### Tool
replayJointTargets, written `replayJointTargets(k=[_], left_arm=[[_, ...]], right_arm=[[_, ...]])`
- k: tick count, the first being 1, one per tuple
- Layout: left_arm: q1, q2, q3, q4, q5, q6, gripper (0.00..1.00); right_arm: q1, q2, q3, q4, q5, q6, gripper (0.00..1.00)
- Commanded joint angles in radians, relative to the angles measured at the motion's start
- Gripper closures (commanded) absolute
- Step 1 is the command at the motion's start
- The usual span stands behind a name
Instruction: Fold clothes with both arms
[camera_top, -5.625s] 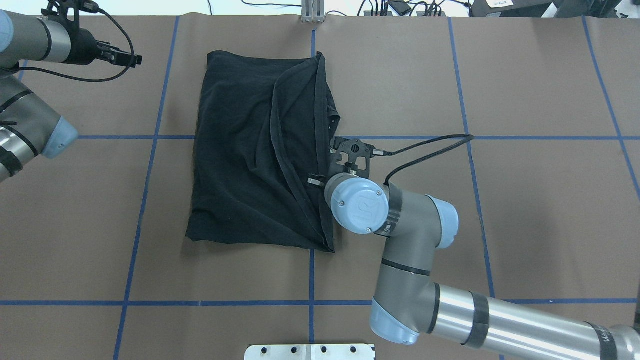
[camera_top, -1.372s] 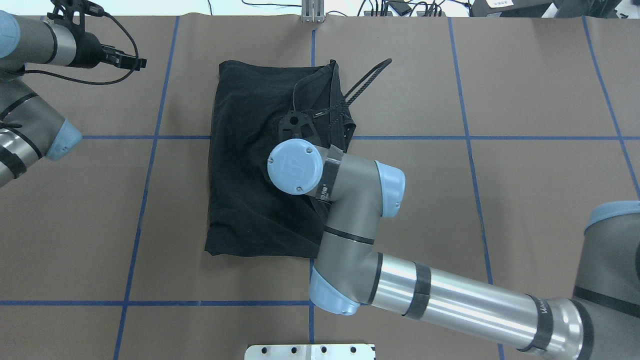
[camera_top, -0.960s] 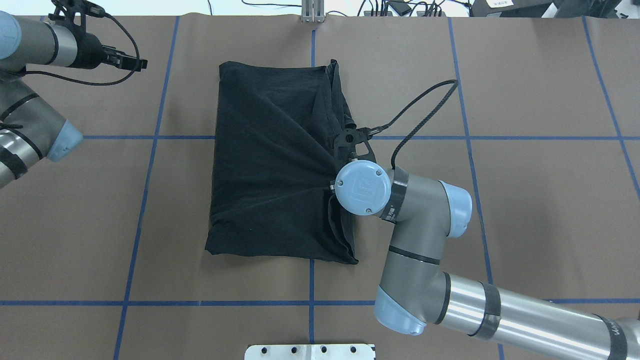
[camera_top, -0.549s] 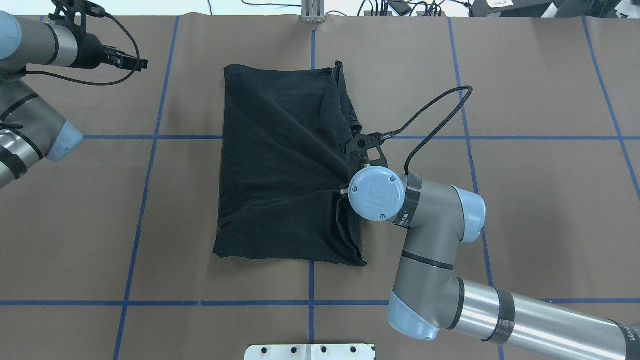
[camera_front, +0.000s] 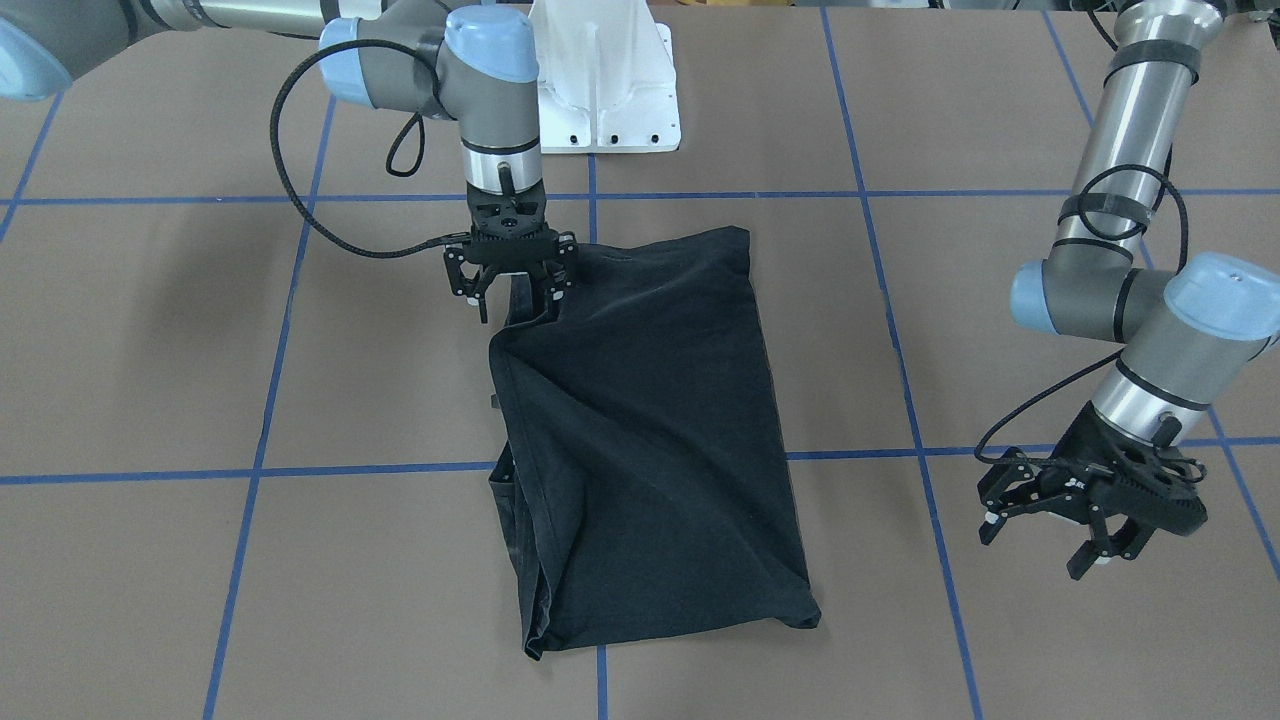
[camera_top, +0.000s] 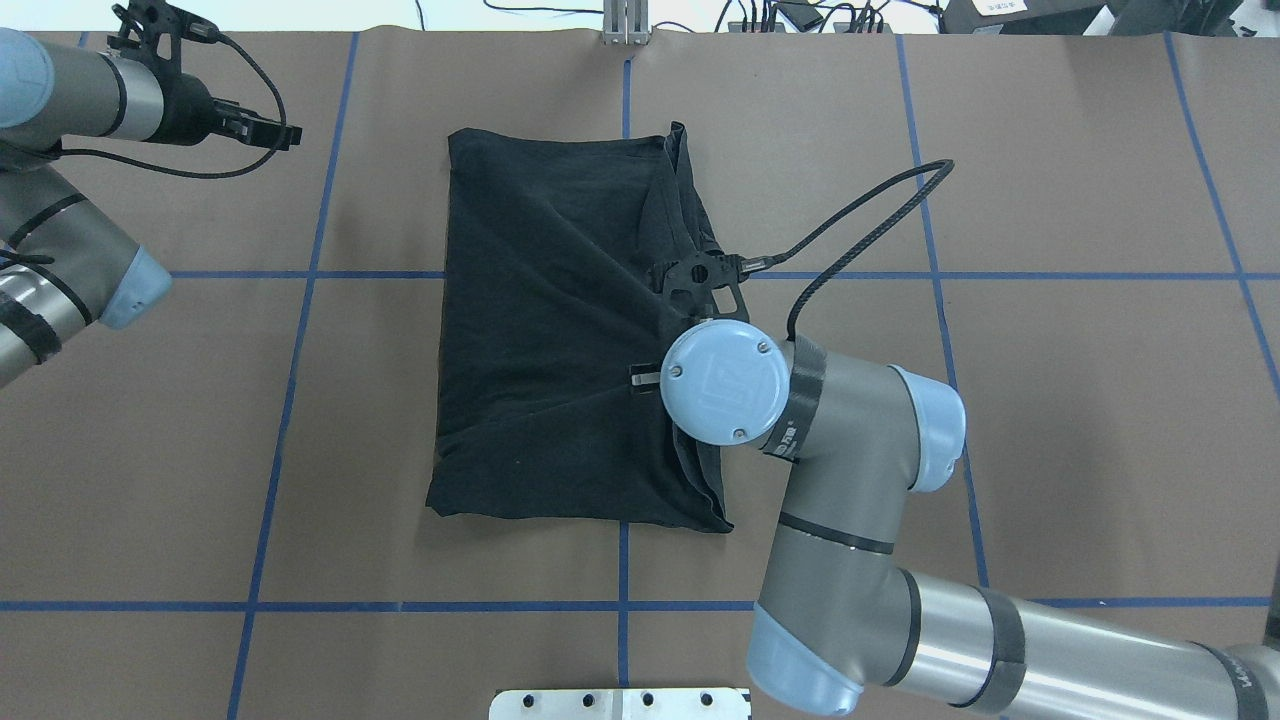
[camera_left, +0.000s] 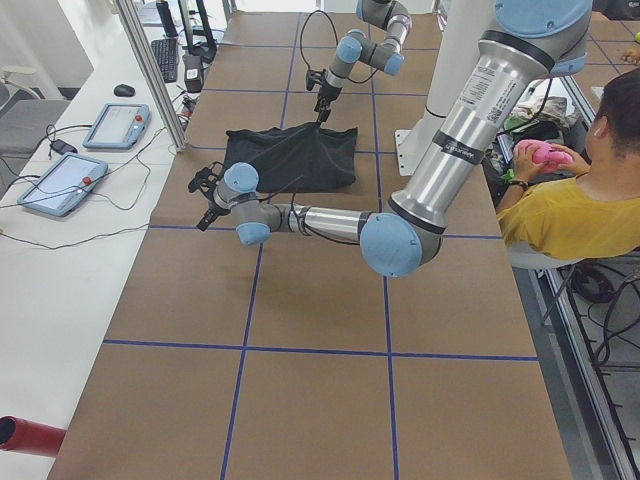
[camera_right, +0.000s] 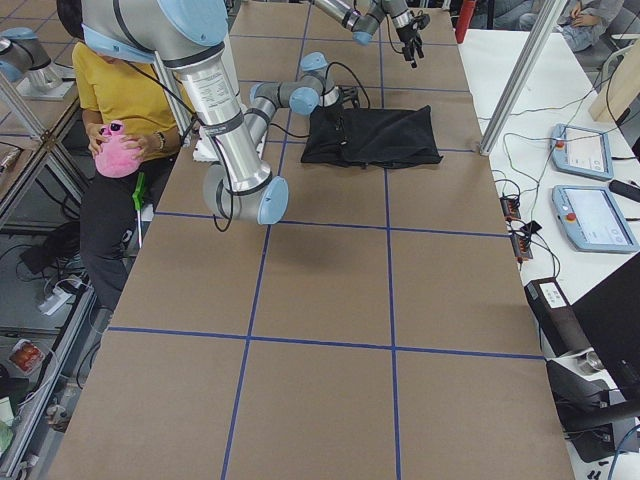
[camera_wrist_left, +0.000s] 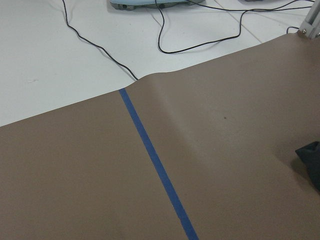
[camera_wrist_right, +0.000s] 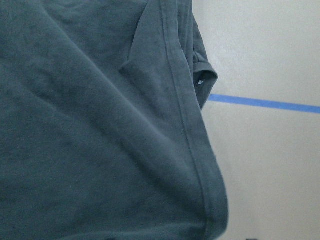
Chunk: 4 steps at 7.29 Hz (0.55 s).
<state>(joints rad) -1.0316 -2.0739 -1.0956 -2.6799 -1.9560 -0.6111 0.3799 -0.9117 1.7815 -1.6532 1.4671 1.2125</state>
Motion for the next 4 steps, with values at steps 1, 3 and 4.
replayJointTargets(k=[1,3,4], left_arm=[[0.010,0.000,0.000,0.000,0.000,0.001,0.00],[0.010,0.000,0.000,0.000,0.000,0.001,0.00],[0.010,0.000,0.000,0.000,0.000,0.001,0.00]], right_arm=[[-0.090,0.048,-0.007,-0.115,-0.017,0.096,0.10],[-0.113,0.037,-0.052,-0.119,-0.037,0.085,0.50],[-0.115,0.042,-0.066,-0.119,-0.043,0.079,0.71]])
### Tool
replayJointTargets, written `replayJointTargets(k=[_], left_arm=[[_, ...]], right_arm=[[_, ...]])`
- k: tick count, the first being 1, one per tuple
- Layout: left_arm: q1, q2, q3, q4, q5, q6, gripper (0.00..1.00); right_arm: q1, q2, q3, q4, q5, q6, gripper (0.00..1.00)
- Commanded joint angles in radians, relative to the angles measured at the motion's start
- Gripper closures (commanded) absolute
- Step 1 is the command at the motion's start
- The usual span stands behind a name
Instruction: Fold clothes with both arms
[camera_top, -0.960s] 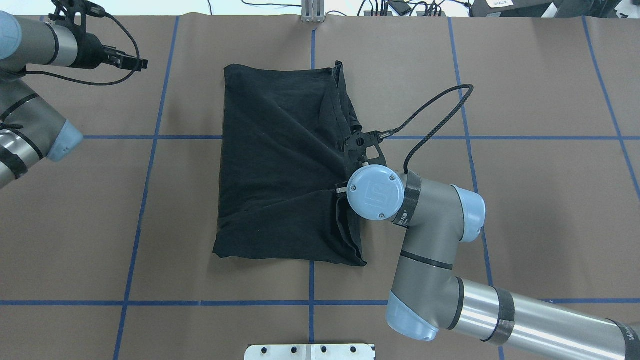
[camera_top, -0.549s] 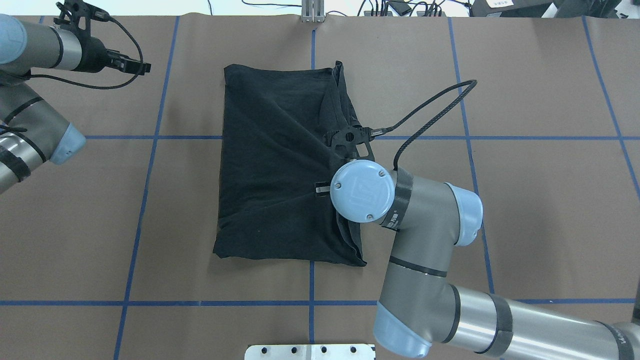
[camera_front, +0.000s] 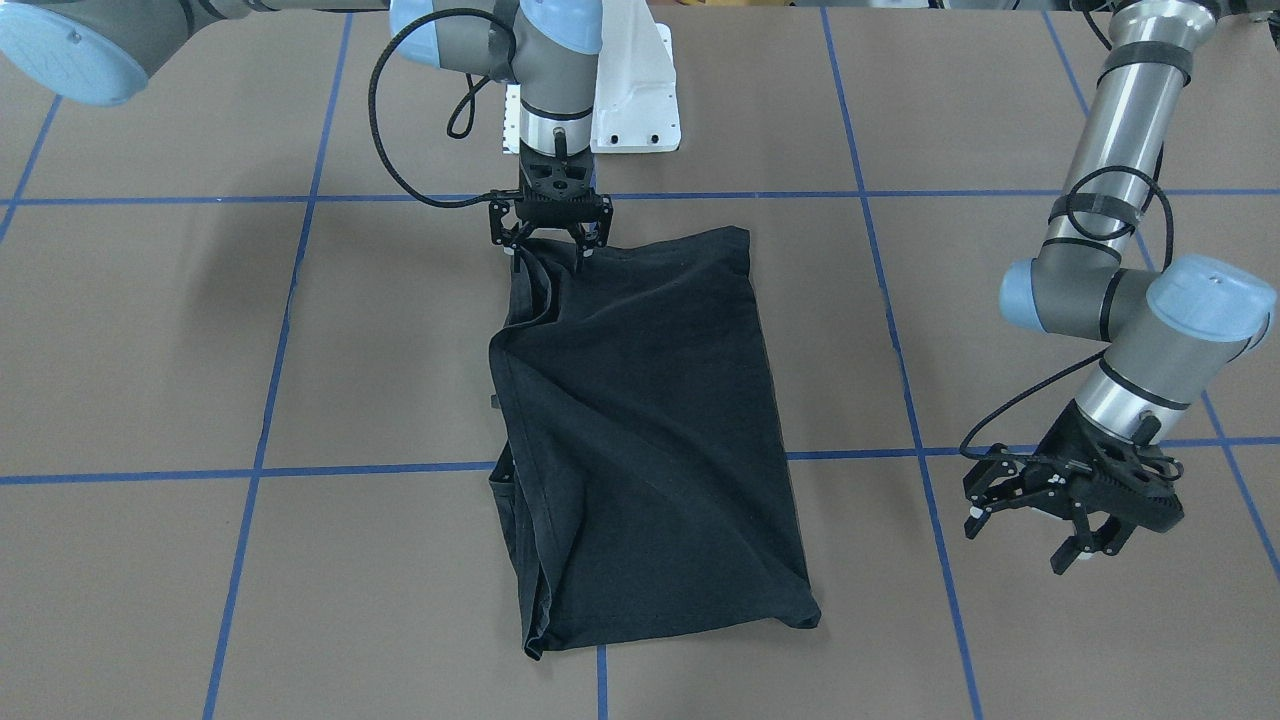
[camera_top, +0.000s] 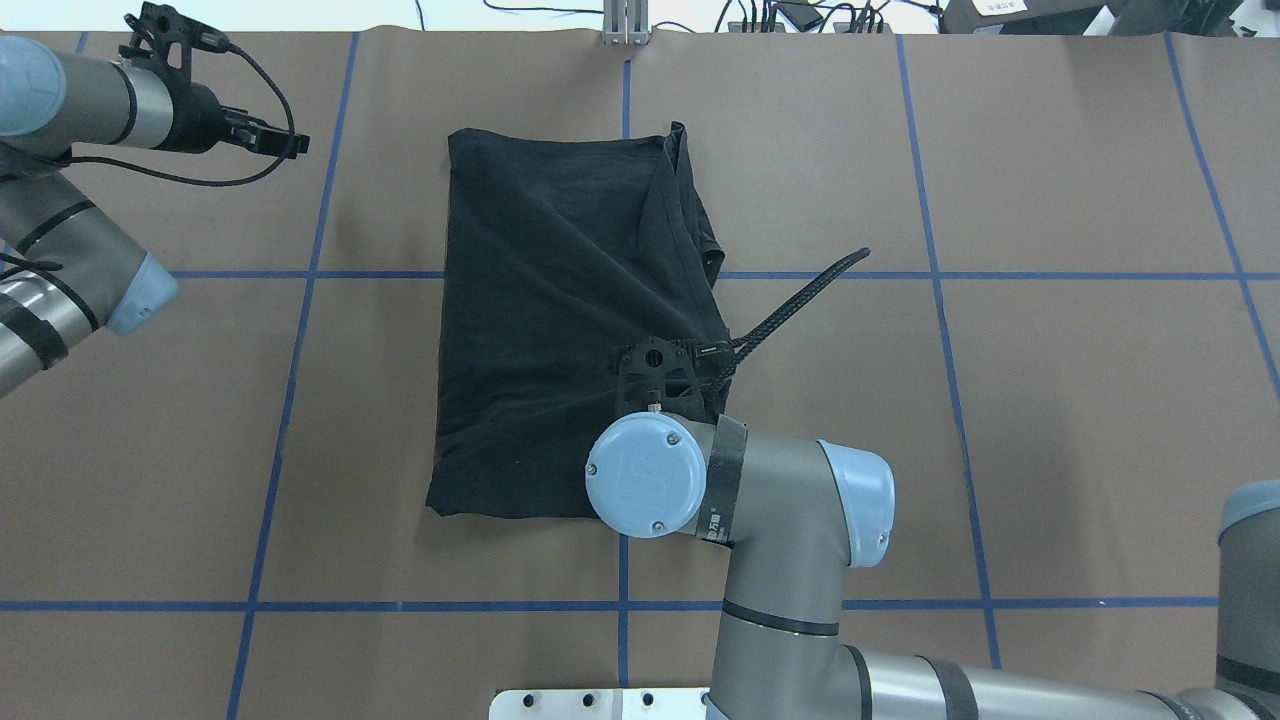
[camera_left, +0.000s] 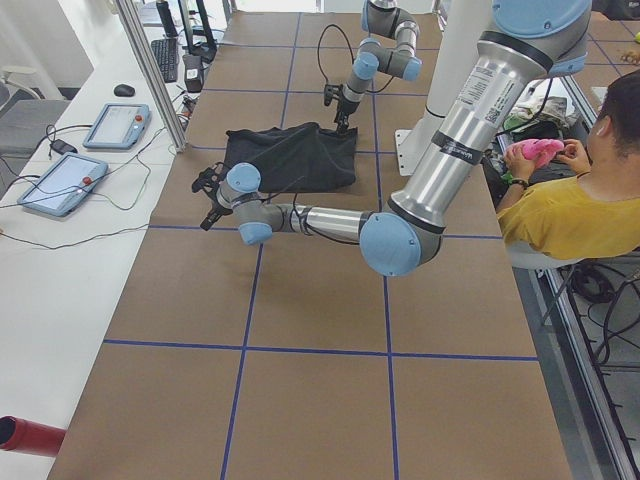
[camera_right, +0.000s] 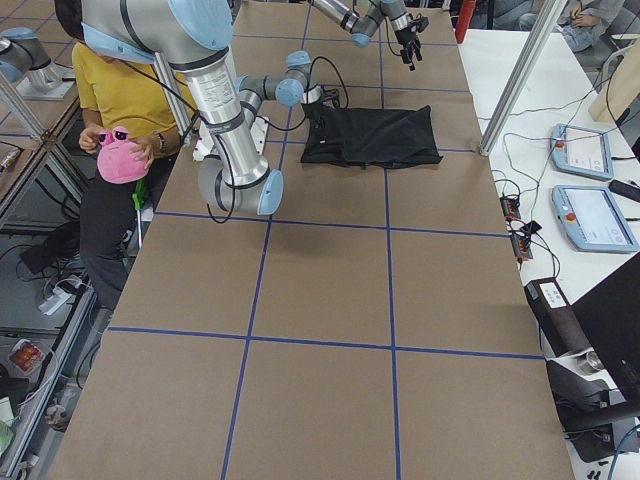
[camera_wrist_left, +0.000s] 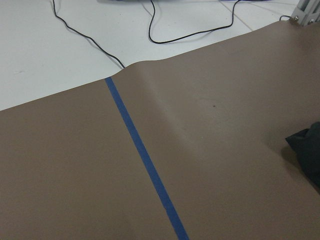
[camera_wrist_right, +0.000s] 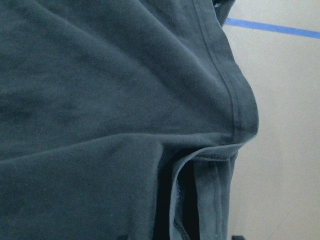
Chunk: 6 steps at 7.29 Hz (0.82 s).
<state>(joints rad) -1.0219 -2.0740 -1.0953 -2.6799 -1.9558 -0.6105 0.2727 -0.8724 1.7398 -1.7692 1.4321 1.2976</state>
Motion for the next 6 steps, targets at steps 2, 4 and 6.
replayJointTargets(k=[2,4,6], left_arm=[[0.000,0.000,0.000,0.000,0.000,0.000,0.00],[0.000,0.000,0.000,0.000,0.000,0.000,0.00],[0.000,0.000,0.000,0.000,0.000,0.000,0.00]], right_arm=[[-0.007,0.007,-0.025,-0.044,-0.013,-0.029,0.87],[-0.007,0.009,-0.025,-0.044,-0.013,-0.029,0.89],[-0.007,0.009,-0.023,-0.045,-0.016,-0.029,1.00]])
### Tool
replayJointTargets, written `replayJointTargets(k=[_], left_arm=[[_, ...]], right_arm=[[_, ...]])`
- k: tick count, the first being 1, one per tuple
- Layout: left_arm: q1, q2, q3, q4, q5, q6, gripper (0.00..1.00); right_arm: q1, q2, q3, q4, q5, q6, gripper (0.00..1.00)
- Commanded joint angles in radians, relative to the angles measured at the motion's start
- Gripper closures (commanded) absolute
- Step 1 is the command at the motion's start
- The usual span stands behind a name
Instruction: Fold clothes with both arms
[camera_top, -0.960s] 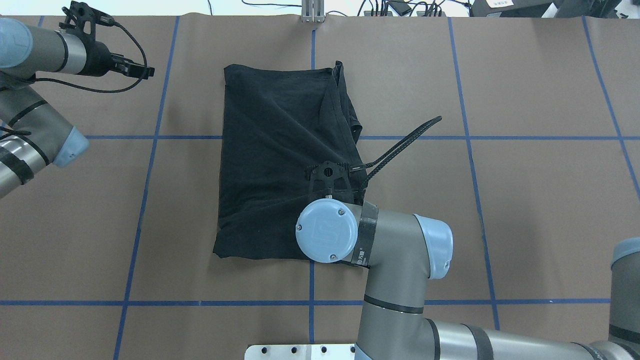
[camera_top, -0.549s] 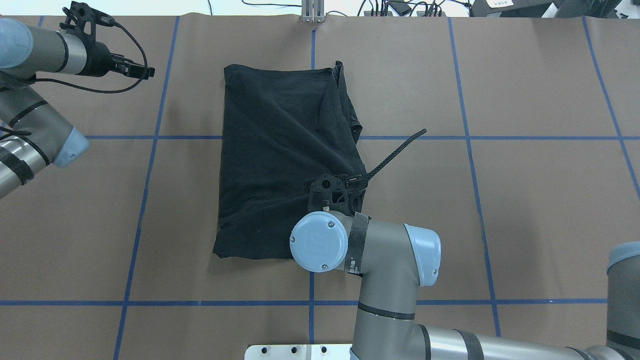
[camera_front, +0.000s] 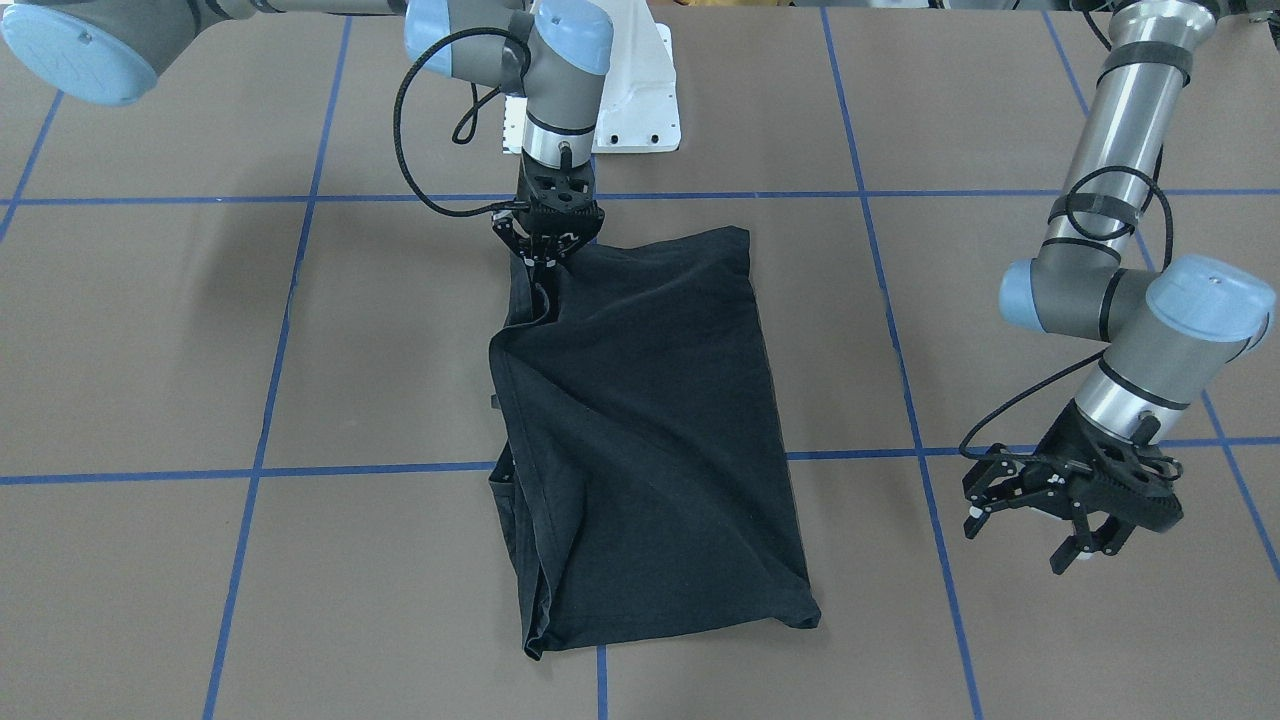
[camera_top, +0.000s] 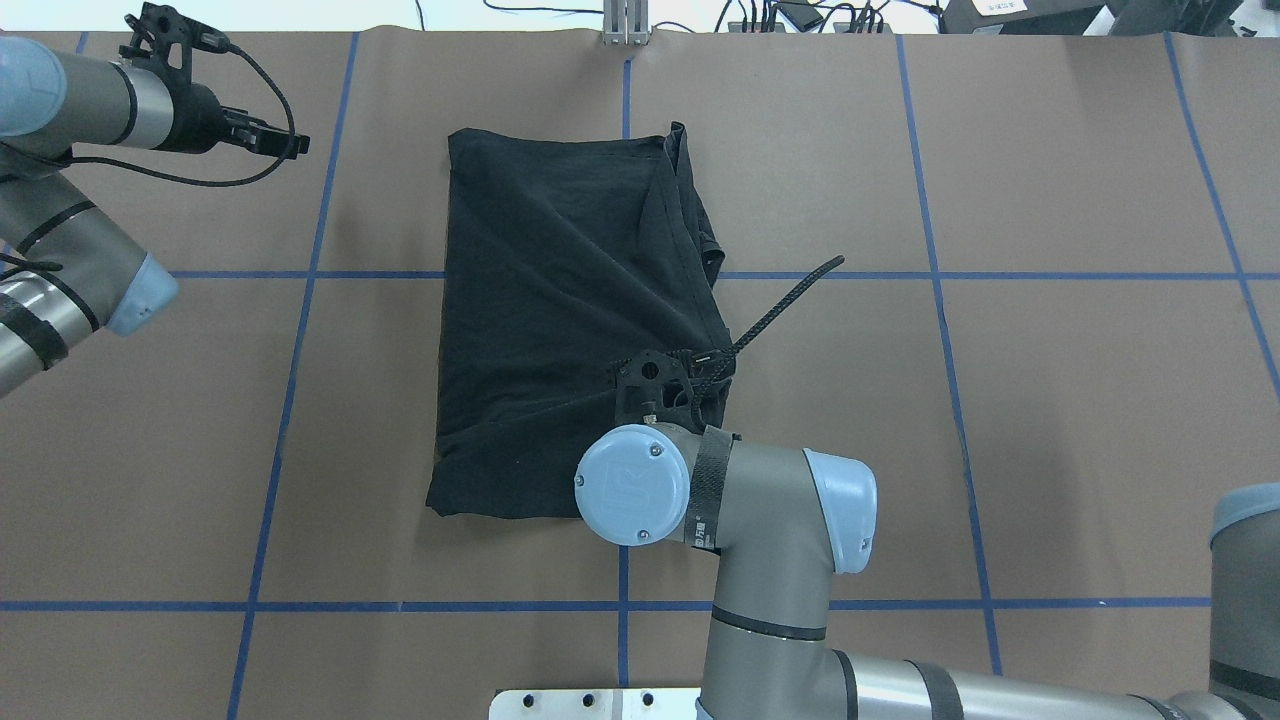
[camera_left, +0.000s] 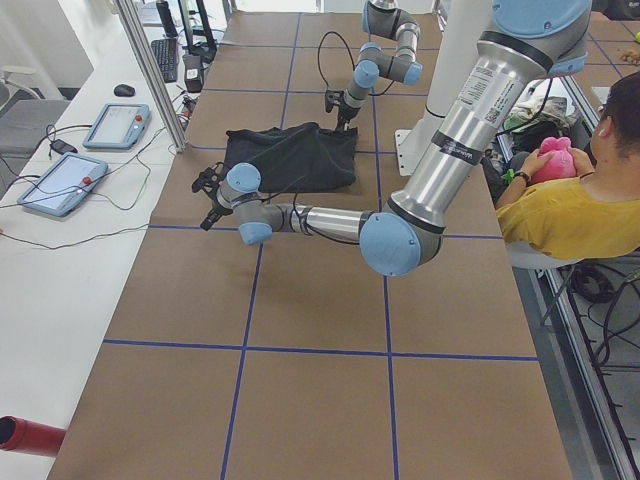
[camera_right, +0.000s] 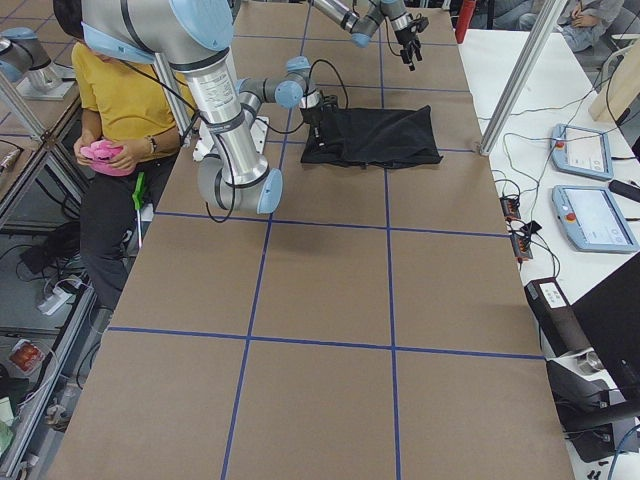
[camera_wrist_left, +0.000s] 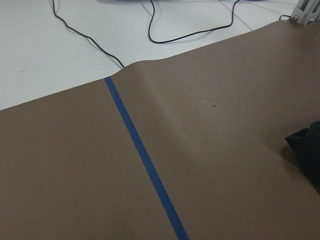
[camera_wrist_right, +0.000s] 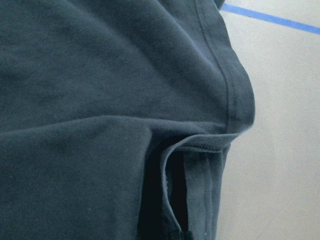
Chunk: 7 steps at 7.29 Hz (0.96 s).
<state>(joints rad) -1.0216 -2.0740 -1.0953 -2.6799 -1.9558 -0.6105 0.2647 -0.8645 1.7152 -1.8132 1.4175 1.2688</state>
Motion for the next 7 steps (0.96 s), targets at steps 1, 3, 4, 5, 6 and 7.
replayJointTargets(k=[1,3,4,5,6,7], left_arm=[[0.000,0.000,0.000,0.000,0.000,-0.002,0.00],[0.000,0.000,0.000,0.000,0.000,0.000,0.00],[0.000,0.000,0.000,0.000,0.000,0.000,0.00],[0.002,0.000,0.000,0.000,0.000,0.000,0.00],[0.002,0.000,0.000,0.000,0.000,0.000,0.00],[0.002,0.000,-0.002,0.000,0.000,0.000,0.00]], right_arm=[[0.007,-0.002,0.015,-0.003,0.000,-0.002,1.00],[0.013,-0.045,0.078,-0.029,0.001,0.000,1.00],[-0.001,-0.110,0.154,-0.043,0.000,0.000,1.00],[-0.030,-0.196,0.226,-0.043,-0.014,0.001,1.00],[-0.054,-0.241,0.257,-0.043,-0.050,0.013,1.00],[-0.067,-0.248,0.258,-0.043,-0.052,0.018,1.00]])
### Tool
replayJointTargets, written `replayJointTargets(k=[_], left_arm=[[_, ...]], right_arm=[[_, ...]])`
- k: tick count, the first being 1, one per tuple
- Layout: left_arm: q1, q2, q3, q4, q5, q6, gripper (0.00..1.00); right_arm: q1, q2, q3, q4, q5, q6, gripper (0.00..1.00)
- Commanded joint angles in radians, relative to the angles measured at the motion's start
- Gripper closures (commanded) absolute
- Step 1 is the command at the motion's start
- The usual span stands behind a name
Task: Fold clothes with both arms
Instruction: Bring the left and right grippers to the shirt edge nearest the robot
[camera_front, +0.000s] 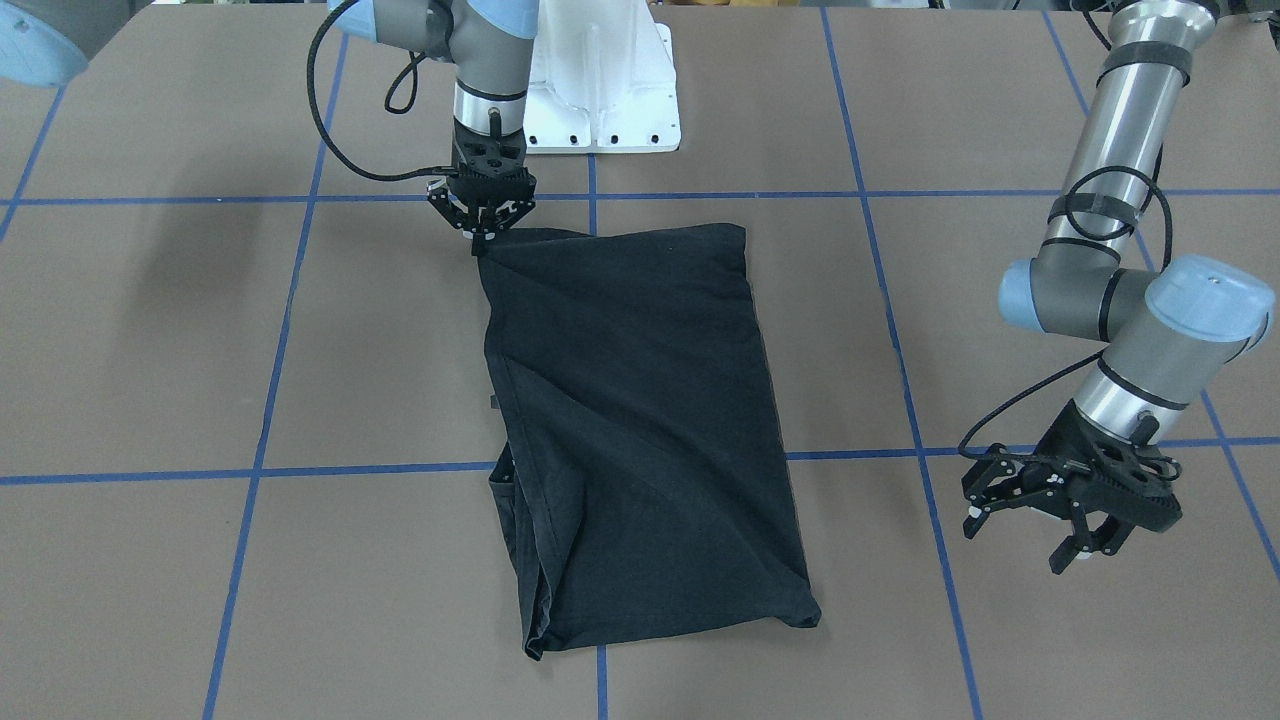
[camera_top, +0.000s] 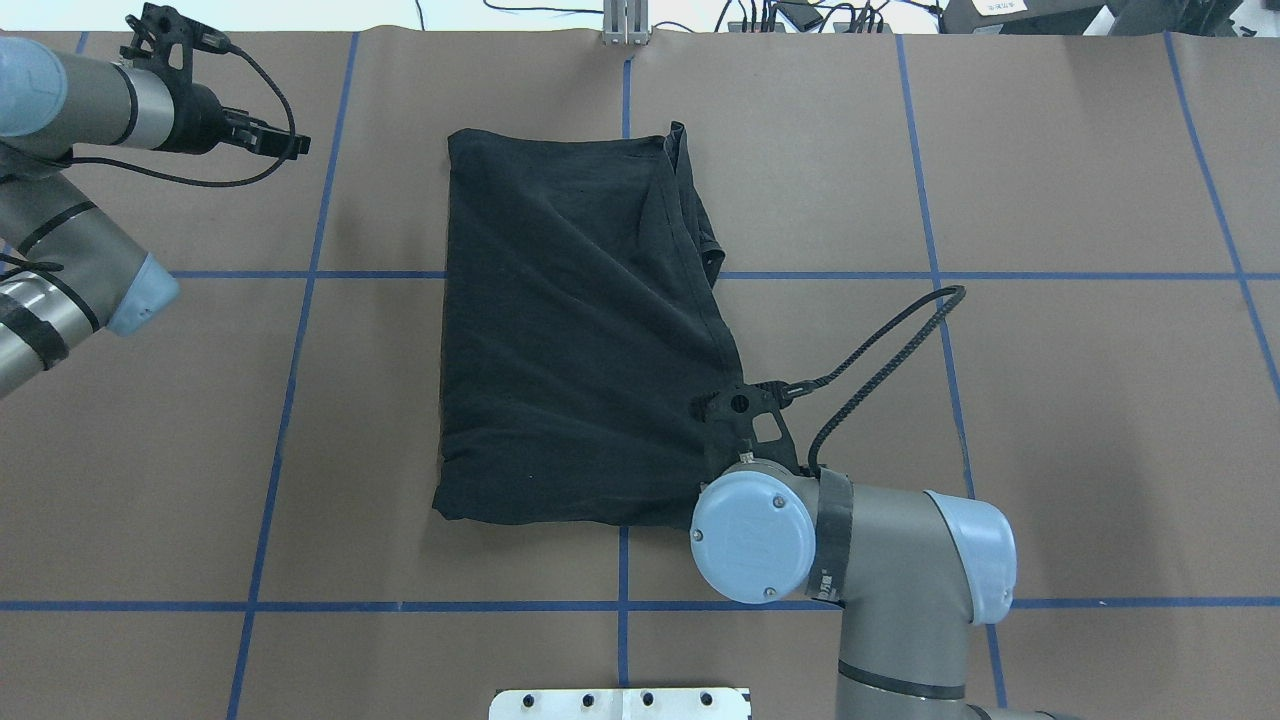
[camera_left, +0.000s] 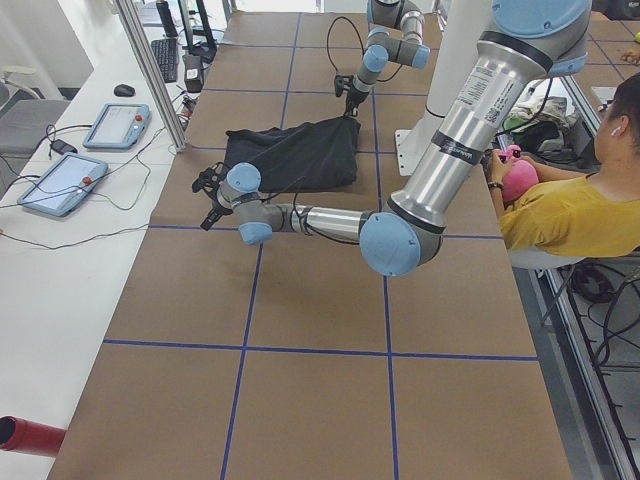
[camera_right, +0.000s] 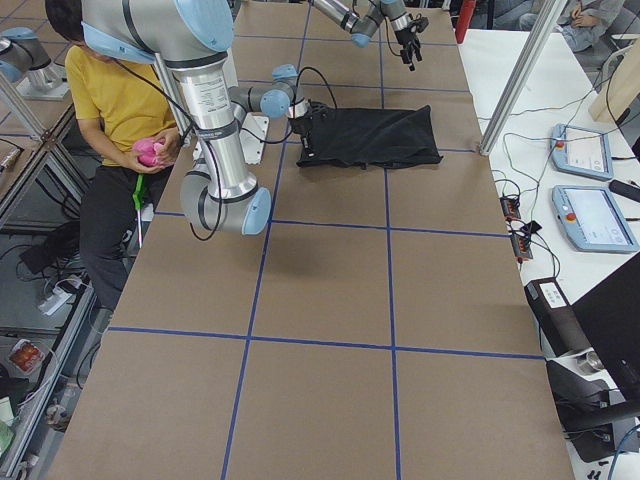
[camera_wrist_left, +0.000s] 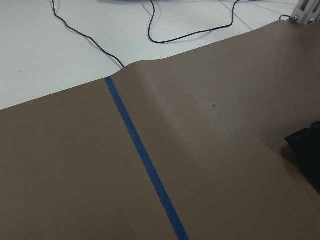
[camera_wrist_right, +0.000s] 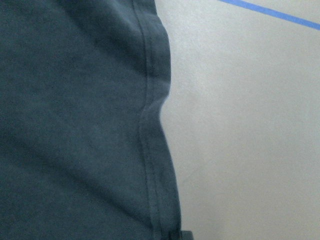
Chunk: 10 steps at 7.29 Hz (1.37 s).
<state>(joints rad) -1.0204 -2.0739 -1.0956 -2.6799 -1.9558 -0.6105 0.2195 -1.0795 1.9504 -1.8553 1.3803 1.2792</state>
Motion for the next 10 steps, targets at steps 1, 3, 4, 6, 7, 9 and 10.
replayJointTargets(k=[1,3,4,6,7,9,10], left_arm=[[0.000,0.000,0.000,0.000,0.000,0.000,0.00],[-0.001,0.000,-0.019,0.000,0.000,-0.026,0.00],[0.002,0.003,-0.061,0.002,0.000,-0.111,0.00],[0.128,0.056,-0.211,0.005,0.076,-0.387,0.00],[0.226,0.086,-0.283,0.009,0.154,-0.529,0.00],[0.359,0.183,-0.464,0.015,0.190,-0.737,0.00],[0.438,0.277,-0.574,0.015,0.248,-0.788,0.00]], right_arm=[[-0.038,-0.036,0.022,-0.002,-0.017,0.015,1.00],[-0.042,-0.008,0.030,0.004,-0.036,0.070,0.01],[-0.001,0.034,0.031,0.007,-0.031,0.078,0.00],[0.079,0.061,0.045,0.019,-0.023,0.071,0.00],[0.092,0.043,0.045,0.087,-0.024,0.077,0.00],[0.103,-0.022,0.059,0.239,-0.002,0.071,0.00],[0.121,-0.093,0.100,0.334,0.069,0.062,0.00]])
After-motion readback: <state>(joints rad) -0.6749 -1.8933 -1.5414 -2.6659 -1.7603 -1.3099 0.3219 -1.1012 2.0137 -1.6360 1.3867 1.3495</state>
